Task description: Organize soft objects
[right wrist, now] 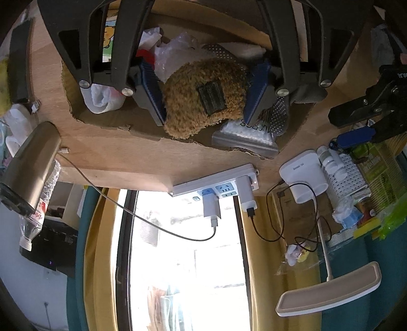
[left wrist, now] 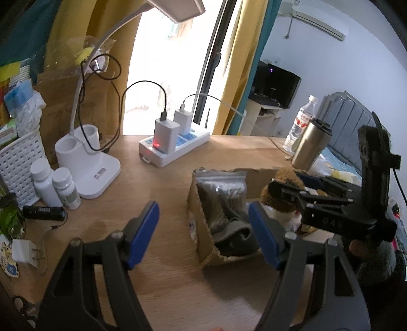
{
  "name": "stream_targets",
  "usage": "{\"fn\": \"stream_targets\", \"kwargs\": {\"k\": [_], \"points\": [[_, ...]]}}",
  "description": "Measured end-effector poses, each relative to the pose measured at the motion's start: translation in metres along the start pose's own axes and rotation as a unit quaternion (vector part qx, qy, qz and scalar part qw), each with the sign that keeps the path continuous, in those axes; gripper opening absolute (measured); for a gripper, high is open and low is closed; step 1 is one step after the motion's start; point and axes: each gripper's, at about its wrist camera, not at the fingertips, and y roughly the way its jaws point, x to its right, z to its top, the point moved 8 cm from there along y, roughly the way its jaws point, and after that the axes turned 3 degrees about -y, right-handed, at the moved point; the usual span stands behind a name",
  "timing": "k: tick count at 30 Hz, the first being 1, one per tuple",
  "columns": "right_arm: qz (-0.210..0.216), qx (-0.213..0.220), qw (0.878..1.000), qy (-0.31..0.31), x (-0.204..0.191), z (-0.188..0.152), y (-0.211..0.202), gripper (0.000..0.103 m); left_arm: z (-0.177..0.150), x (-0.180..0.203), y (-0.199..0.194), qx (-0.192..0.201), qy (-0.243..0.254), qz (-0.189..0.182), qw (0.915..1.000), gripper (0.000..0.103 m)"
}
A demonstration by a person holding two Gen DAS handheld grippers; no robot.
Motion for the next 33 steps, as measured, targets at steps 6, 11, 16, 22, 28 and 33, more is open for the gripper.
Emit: {"fn": "stream_targets", "kwargs": {"k": [6,11,16,22,28,33], "points": [[-0.003,0.004,1.000,0.000,0.000,0.000,-0.004,0.070,-0.001,0.006,-0.004,0.005,0.004,-0.003,1.0000,0.074],[-0.008,0.011,1.000,0.001,0.001,-0.003,-0.016,0.070,0.000,0.011,-0.013,0.012,0.007,-0.003,0.9999,0.074],[-0.012,0.020,1.000,0.001,0.002,-0.005,-0.031,0.070,-0.001,0.018,-0.023,0.019,0.011,-0.004,0.9997,0.075],[-0.018,0.030,0.999,0.001,0.004,-0.010,-0.051,0.070,-0.003,0.029,-0.038,0.030,0.019,-0.008,0.9993,0.075],[-0.027,0.039,0.999,0.005,0.006,-0.020,-0.073,0.070,-0.006,0.040,-0.054,0.046,0.028,-0.014,0.9984,0.075],[-0.033,0.048,0.998,0.008,0.006,-0.027,-0.093,0.070,-0.010,0.047,-0.061,0.050,0.038,-0.004,0.9980,0.080]]}}
